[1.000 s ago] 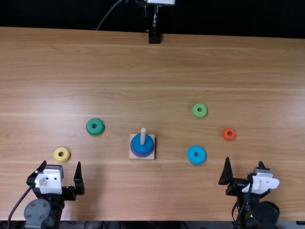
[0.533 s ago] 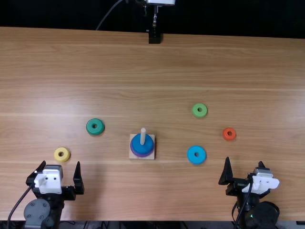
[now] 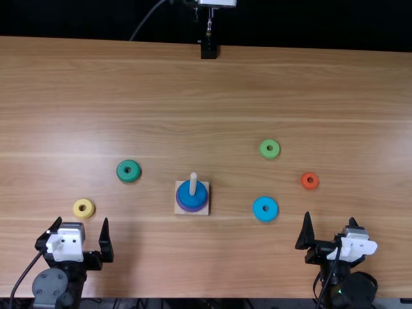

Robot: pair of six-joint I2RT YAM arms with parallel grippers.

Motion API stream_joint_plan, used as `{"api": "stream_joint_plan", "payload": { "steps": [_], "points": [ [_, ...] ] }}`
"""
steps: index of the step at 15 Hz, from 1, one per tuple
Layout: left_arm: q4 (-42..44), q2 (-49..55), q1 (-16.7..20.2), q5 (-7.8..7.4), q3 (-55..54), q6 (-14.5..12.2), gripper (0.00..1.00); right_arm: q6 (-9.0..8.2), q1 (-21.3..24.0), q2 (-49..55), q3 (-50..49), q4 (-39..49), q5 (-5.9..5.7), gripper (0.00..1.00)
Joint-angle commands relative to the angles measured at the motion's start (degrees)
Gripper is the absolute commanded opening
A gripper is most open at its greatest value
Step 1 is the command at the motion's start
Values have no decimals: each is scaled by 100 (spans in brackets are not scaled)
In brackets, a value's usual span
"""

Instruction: Build the Hanoi tower: stack the rings onto the peg from bottom to top in this color order: purple, dark blue, light blue, dark green, light green, yellow, orange.

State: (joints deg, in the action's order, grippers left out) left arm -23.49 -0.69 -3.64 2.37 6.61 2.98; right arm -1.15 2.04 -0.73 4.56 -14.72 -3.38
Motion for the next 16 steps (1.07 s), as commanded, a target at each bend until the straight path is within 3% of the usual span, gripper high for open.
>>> {"api": "stream_joint_plan", "payload": {
  "steps": [1,11,14,16],
  "points": [
    [-235,69,65,-16,-661,-77,100,20,59,73,-368,-422,-53,100],
    [-235,69,65,-16,-661,-77,100,20,51,73,-148,-264,-63,100],
    [-235,69,65,-16,-661,-77,100,-33,51,73,1074,-179,-63,100],
    [-235,69,65,-16,-661,-77,100,-54,33,-683,1988,-179,-63,100]
  ]
}}
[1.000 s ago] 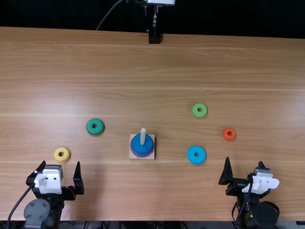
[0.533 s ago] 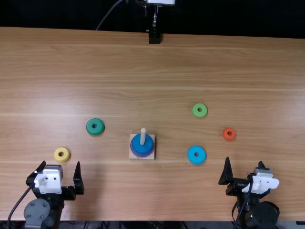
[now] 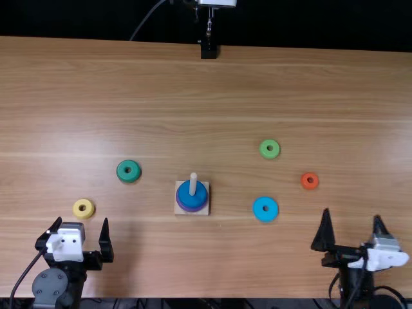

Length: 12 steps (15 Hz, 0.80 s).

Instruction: Build the Hanoi tower: stack the rings onto the peg from bottom to top in this color order: purple, dark blue, light blue, dark green, light green, yellow, orange.

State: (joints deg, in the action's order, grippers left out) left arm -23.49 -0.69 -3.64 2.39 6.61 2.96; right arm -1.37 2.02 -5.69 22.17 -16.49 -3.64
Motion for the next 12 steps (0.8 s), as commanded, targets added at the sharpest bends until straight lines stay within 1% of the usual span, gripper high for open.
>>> {"api": "stream_joint_plan", "payload": {
  "steps": [1,2,5,6,7,10,11,12],
  "points": [
    [-235,69,65,-18,-661,-75,100,-43,26,-679,648,-2,-37,100],
    [-235,69,65,-18,-661,-75,100,-22,18,-1197,1114,-55,-37,100],
    [-235,69,65,-18,-661,-75,100,-43,-70,-2612,2406,-87,-26,100],
    [-235,69,65,-18,-661,-75,100,-117,-246,-3122,2757,-203,-37,100],
    [-235,69,65,-18,-661,-75,100,-317,-492,-3597,3082,-540,-69,100],
    [-235,69,65,-18,-661,-75,100,-865,-1310,-4739,3671,-1816,-100,100],
    [-235,69,65,-18,-661,-75,100,-1087,-1494,-5144,3794,-2133,-90,100],
    [-235,69,65,-18,-661,-75,100,-1319,-1564,-5478,3812,-2354,-79,100]
  ]
}}
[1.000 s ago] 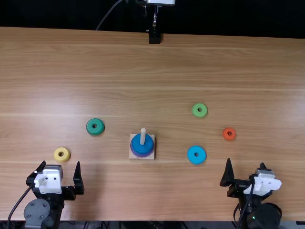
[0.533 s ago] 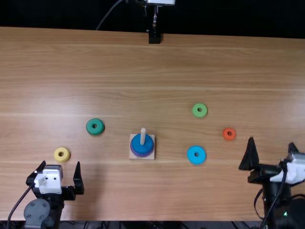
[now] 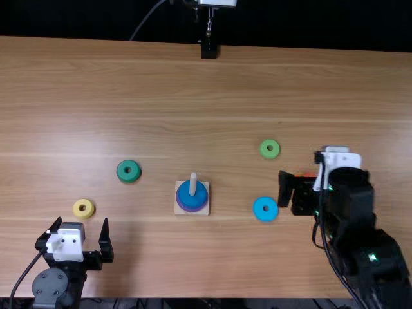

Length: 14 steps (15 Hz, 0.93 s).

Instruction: Build the Hanoi tower: stack the rings onto the peg from bottom to top in this color order: purple, dark blue, light blue, dark green, light green, yellow, orange.

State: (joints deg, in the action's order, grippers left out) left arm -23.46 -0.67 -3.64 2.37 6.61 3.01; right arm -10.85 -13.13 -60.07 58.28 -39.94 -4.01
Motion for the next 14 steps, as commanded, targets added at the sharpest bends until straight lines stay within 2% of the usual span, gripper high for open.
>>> {"api": "stream_joint_plan", "payload": {
  "steps": [1,2,3,7,14],
  "points": [
    [-238,67,65,-16,-661,-79,100,-581,-94,-338,192,-72,-42,100],
    [-238,67,65,-16,-661,-79,100,-729,-208,-637,175,-72,-42,100],
    [-238,67,65,-16,-661,-79,100,-782,-305,-910,157,-62,-10,100],
    [-238,67,65,-16,-661,-79,100,-803,-850,-2026,113,-62,-10,100],
    [-238,67,65,-16,-661,-79,100,-803,-814,-2817,-221,12,-21,100]
  ]
}}
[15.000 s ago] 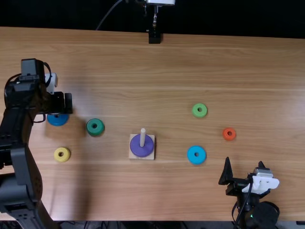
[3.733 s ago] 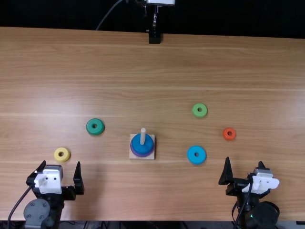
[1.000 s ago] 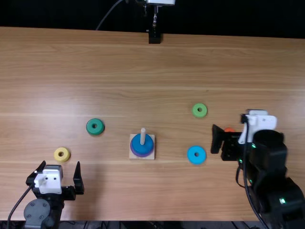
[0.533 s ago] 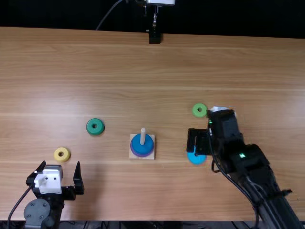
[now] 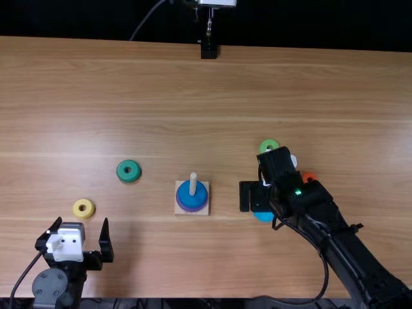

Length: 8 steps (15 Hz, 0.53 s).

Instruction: Build the Hanoi tower: stack the rings onto the peg from bottom to top in this color order: purple, dark blue, light blue, dark green, light green, yellow, orange.

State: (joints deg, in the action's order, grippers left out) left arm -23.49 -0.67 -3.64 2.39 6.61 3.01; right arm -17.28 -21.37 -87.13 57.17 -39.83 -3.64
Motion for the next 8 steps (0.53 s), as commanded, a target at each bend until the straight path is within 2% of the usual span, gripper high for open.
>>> {"api": "stream_joint_plan", "payload": {
  "steps": [1,8],
  "points": [
    [-235,67,65,-18,-661,-79,100,-160,10,-137,-197,1,-58,100],
    [-235,67,65,-18,-661,-79,100,-160,27,-410,-408,1,-47,100]
  ]
}}
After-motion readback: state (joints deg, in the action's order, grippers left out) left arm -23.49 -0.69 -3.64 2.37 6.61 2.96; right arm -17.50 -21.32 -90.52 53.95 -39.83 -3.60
